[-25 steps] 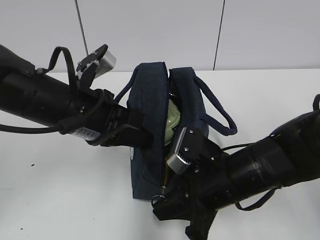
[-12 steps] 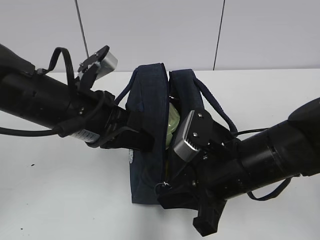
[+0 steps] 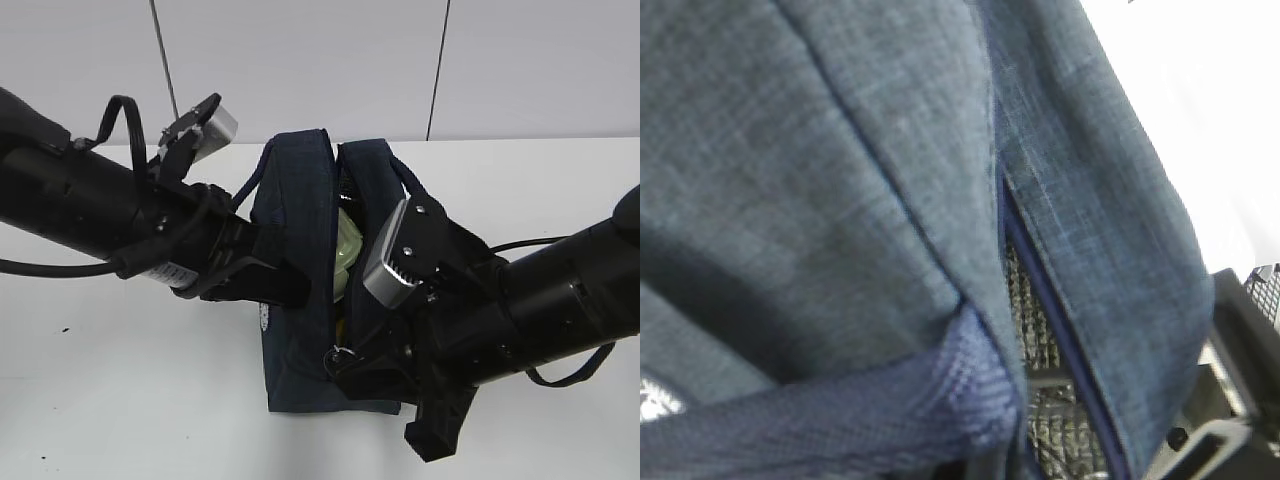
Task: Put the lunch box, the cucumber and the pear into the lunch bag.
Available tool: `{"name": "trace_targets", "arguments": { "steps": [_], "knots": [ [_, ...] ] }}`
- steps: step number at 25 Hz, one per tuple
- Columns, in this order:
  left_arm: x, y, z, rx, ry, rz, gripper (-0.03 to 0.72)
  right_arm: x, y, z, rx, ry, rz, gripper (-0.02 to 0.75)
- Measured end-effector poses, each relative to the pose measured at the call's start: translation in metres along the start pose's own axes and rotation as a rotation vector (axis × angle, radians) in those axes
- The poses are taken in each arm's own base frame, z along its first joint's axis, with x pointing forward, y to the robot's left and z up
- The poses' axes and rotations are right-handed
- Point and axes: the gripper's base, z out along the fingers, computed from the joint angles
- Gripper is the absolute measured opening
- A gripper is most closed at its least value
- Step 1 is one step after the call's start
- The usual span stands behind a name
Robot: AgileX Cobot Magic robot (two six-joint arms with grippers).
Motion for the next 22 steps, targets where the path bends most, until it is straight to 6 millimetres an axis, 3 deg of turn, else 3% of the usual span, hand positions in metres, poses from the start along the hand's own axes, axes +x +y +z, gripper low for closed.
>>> {"name": "trace_targets", "arguments": {
  "steps": [16,22],
  "knots": [
    [0.003,-0.001,0.0,0.009,0.028,0.017,0.026,-0.012,0.004,-0.023,0.103,-0.032,0.002,0.006],
    [0.003,-0.001,0.0,0.013,0.035,0.02,0.051,-0.028,-0.001,-0.028,0.127,-0.075,-0.022,0.006]
  ]
}}
